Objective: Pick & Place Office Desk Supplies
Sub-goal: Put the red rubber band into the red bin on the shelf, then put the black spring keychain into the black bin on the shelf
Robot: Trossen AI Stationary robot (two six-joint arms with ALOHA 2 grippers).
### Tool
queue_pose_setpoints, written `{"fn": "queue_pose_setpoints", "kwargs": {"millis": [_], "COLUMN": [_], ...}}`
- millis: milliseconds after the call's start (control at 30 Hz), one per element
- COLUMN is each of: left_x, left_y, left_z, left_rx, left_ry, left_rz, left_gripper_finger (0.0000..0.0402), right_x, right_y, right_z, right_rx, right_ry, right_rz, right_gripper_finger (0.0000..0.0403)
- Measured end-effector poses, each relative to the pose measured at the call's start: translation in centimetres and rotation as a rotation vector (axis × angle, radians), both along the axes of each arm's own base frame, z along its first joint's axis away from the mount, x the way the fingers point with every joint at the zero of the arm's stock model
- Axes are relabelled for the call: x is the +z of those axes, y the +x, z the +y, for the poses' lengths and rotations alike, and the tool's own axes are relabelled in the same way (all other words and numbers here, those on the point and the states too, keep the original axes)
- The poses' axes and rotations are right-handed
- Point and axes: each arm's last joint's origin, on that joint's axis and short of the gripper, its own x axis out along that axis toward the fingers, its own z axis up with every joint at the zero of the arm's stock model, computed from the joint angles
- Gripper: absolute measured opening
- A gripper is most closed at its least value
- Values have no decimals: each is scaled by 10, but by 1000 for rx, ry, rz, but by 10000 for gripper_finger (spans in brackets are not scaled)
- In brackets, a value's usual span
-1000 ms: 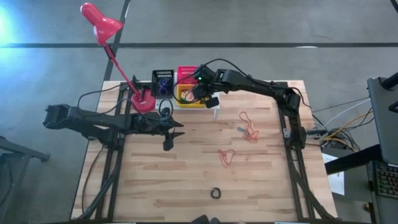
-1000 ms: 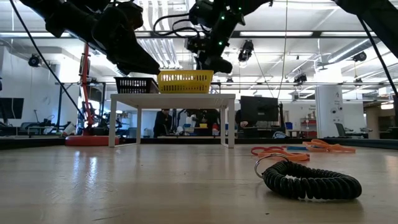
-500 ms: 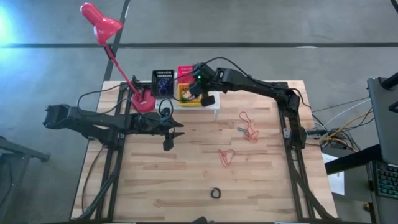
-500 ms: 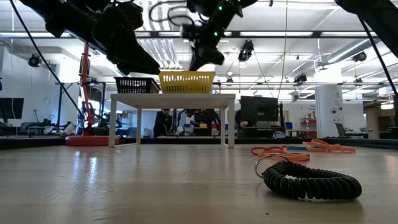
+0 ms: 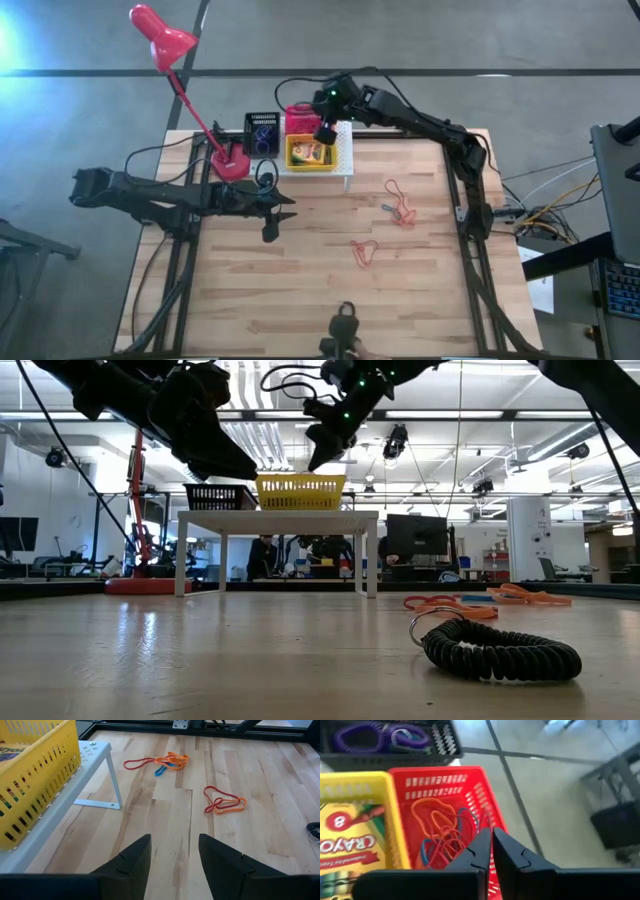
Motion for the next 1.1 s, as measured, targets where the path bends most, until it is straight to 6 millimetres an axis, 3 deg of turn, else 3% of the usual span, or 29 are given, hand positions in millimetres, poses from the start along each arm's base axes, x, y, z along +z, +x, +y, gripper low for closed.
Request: {"fn": "queue_pose_setpoints", "kwargs": {"millis": [267,400,567,800,1000,1100], "left_x": [0,0,0,0,-1,-1], "left_y": [0,0,0,0,0,0], "left_z": [0,0,0,0,0,0], "left_rx": [0,0,0,0,0,0], "left_ry": [0,0,0,0,0,0], "left_rz": [0,0,0,3,7,7], "left_gripper_finger": [171,171,171,171,171,171], "right_x": [4,17,24,-2,-51,-81], "right_y": [-7,-16,-28,-57,-86,-91], "right_z": [-5,12,65,158,234,269], "right_rx": [-66,-86,-41,-115,-135,-23], "right_ry": [85,154,227,209,346,455], "right_rz": [-33,24,113,189,107,34], "right_gripper_finger": [95,121,116,77,54,53]}}
